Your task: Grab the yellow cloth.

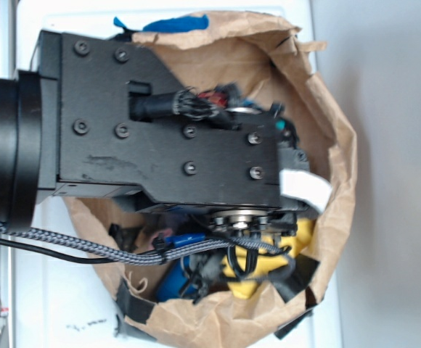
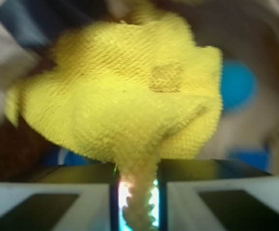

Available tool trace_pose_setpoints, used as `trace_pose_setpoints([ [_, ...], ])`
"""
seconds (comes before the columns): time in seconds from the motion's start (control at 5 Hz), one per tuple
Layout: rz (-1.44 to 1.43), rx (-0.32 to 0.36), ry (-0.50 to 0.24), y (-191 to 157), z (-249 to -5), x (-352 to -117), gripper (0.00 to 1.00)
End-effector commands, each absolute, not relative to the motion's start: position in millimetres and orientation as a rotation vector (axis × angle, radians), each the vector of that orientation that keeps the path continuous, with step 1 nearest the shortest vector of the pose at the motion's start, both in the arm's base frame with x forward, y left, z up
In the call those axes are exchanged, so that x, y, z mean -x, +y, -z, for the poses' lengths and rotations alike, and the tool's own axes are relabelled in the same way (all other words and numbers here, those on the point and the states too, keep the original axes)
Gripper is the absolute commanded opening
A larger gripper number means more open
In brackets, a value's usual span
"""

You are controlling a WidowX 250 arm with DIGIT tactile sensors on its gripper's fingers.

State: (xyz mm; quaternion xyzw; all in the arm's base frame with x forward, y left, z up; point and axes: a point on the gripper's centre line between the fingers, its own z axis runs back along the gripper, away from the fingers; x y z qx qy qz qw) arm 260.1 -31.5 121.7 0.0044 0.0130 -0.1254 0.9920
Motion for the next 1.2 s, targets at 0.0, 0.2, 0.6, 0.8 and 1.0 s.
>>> trace_pose_setpoints([
  [0.0,0.124,0.006,0.075,-34,-178,-249,0.0],
  [0.2,0.132,0.045,-0.048,-31,-191,-246,0.0],
  [0.6,0.051,-0.006,-0.114,-13,-197,-251,0.0],
  [0.8,0.047,-0.022,-0.089,-12,-193,-248,0.0],
  [1.0,0.053,-0.074,-0.057,-19,-180,-250,0.0],
])
